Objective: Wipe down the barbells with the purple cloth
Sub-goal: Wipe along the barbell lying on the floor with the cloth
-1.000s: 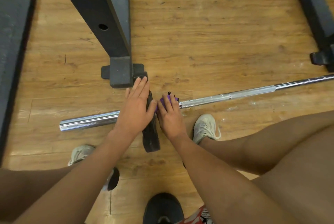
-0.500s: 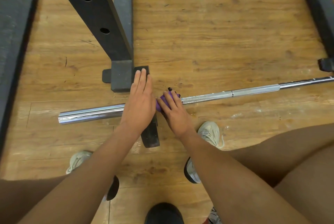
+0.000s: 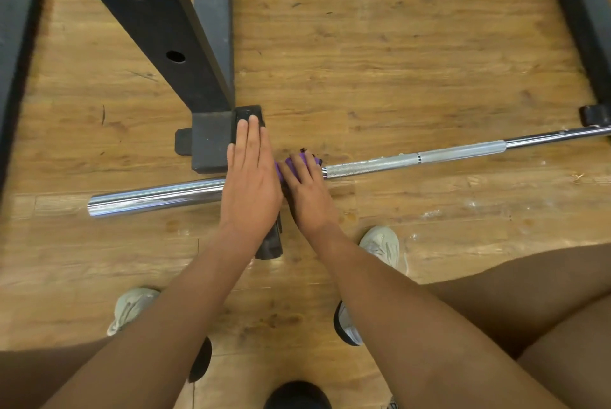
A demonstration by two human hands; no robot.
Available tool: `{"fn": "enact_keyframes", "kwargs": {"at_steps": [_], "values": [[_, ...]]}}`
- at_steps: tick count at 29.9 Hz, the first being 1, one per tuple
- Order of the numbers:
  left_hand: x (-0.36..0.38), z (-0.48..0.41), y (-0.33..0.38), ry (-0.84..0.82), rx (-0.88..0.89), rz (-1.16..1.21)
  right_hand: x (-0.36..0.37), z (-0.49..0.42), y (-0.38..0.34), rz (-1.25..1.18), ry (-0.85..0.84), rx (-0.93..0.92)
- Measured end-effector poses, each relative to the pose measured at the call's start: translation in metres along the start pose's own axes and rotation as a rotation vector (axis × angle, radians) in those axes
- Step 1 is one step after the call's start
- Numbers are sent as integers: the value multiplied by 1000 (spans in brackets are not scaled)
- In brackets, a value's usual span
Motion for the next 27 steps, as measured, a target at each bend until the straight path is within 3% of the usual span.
{"fn": "enact_keyframes", "kwargs": {"at_steps": [7, 16, 23, 27], "values": [[-3, -11, -6, 23, -26, -12, 4, -38, 21, -96, -88, 36], [1, -9, -11, 10, -5, -11, 9, -13, 10, -79, 72, 9], [-1, -45, -18, 8, -16, 40, -1, -51, 15, -153, 118, 241], [-3, -67, -21, 2, -24, 82, 7, -50, 11, -125, 144, 131]]}}
Point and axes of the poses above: each hand's wrist, its own z-axis away from the middle knuckle, its own x-axis out of the palm, y = z × x, the point moved 4 cm from there along -z, towards the middle knuckle, and after that the axes turned 2 degrees about x, right-handed, at the moved point
